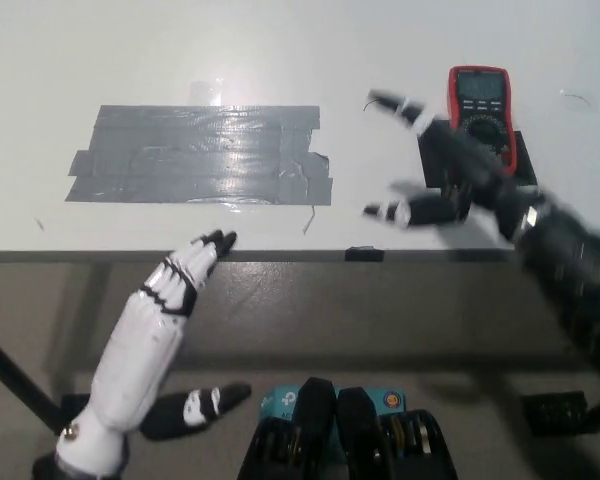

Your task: The robot first picks the multimeter with right hand and then unfolds the black stand on the back of it using left hand

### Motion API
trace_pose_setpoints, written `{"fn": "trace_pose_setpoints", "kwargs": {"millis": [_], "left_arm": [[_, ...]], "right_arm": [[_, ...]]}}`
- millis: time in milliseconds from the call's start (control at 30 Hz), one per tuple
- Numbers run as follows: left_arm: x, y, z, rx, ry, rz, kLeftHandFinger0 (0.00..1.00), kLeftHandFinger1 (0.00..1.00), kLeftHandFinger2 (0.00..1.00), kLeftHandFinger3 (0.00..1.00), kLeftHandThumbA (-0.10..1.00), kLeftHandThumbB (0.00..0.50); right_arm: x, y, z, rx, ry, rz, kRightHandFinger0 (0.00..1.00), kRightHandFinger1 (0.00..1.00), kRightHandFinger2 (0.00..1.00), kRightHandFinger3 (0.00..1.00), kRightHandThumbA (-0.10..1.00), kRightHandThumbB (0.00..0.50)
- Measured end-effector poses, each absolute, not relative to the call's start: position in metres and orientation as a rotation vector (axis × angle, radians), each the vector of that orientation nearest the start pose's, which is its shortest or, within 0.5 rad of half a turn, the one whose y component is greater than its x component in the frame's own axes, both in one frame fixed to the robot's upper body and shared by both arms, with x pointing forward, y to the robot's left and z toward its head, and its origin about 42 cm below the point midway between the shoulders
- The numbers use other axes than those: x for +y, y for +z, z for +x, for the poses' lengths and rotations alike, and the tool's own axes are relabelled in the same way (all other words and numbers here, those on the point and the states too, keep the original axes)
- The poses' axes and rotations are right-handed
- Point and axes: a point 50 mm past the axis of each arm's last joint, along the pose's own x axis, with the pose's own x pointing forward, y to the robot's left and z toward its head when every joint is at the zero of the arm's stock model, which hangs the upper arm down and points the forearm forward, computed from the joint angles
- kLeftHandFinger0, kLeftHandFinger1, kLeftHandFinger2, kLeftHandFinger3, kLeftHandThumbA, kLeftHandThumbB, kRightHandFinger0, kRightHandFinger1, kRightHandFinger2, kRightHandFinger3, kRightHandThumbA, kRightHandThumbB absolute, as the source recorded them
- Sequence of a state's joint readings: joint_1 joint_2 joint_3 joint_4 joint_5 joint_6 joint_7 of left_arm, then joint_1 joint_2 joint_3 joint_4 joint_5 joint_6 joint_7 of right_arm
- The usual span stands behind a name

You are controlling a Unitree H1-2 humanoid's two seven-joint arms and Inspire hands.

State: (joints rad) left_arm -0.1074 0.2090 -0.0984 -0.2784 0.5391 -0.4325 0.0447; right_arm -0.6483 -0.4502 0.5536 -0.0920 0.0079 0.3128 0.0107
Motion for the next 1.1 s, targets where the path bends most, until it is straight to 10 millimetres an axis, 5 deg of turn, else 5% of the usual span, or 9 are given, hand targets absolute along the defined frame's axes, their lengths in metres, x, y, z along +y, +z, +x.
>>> {"fn": "trace_pose_setpoints", "kwargs": {"millis": [200, 233, 267, 333, 567, 867, 1100], "left_arm": [[0.232, 0.209, 0.312, -0.720, -0.101, 0.662, 1.00, 1.00, 1.00, 1.00, 1.00, 0.097], [0.235, 0.206, 0.315, -0.697, -0.089, 0.651, 1.00, 1.00, 1.00, 1.00, 1.00, 0.097], [0.237, 0.204, 0.317, -0.681, -0.081, 0.641, 1.00, 1.00, 1.00, 1.00, 1.00, 0.079], [0.242, 0.197, 0.318, -0.634, -0.060, 0.611, 1.00, 1.00, 1.00, 1.00, 1.00, 0.079], [0.253, 0.170, 0.305, -0.494, -0.025, 0.518, 1.00, 1.00, 0.98, 1.00, 1.00, 0.112], [0.258, 0.148, 0.286, -0.388, -0.032, 0.472, 1.00, 1.00, 0.93, 1.00, 1.00, 0.066], [0.260, 0.140, 0.284, -0.359, -0.031, 0.456, 1.00, 1.00, 0.90, 1.00, 1.00, 0.077]], "right_arm": [[-0.165, 0.252, 0.344, -0.393, 0.394, -0.477, 1.00, 1.00, 1.00, 1.00, 0.81, 0.181], [-0.169, 0.246, 0.336, -0.396, 0.360, -0.458, 1.00, 1.00, 1.00, 1.00, 0.69, 0.144], [-0.173, 0.241, 0.330, -0.394, 0.333, -0.448, 1.00, 1.00, 1.00, 1.00, 0.77, 0.170], [-0.186, 0.222, 0.317, -0.362, 0.263, -0.429, 1.00, 1.00, 1.00, 1.00, 0.79, 0.159], [-0.217, 0.176, 0.297, -0.272, 0.118, -0.425, 1.00, 1.00, 1.00, 1.00, 0.84, 0.172], [-0.216, 0.159, 0.290, -0.278, 0.099, -0.425, 1.00, 1.00, 1.00, 1.00, 0.84, 0.172], [-0.219, 0.153, 0.282, -0.277, 0.098, -0.455, 1.00, 1.00, 1.00, 1.00, 0.82, 0.166]]}}
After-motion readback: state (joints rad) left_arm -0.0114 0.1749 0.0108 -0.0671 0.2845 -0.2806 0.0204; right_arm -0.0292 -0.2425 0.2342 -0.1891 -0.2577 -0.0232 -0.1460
